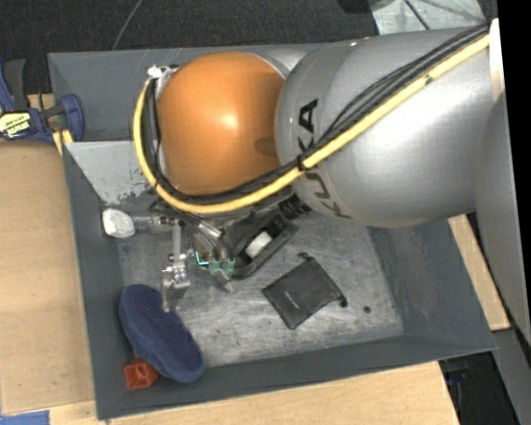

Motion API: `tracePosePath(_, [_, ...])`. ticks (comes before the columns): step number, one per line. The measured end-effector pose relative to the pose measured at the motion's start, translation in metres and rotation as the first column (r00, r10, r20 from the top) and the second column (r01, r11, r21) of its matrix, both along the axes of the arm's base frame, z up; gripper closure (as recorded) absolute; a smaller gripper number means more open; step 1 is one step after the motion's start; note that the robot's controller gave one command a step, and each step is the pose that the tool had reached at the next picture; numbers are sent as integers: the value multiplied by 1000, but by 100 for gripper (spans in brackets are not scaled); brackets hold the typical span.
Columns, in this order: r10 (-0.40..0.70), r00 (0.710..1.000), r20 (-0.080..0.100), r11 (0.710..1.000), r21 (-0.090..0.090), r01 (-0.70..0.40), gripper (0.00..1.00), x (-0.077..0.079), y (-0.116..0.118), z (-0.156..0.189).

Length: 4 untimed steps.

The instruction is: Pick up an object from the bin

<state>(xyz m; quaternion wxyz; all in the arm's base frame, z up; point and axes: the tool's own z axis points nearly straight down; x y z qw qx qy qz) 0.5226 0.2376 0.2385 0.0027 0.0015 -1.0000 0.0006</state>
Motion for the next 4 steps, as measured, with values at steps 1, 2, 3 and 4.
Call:
tracePosePath(1, [223,974,32,975,4,-223,0,-20,-3,-148])
tracePosePath(2, [155,988,8,988,3,-155,0,-4,-2,-160])
tracePosePath(3, [153,988,12,988,3,-153,100,-3,-3,-158])
tracePosePath(4, [382,924,14,924,2,-382,100,-16,3,-125])
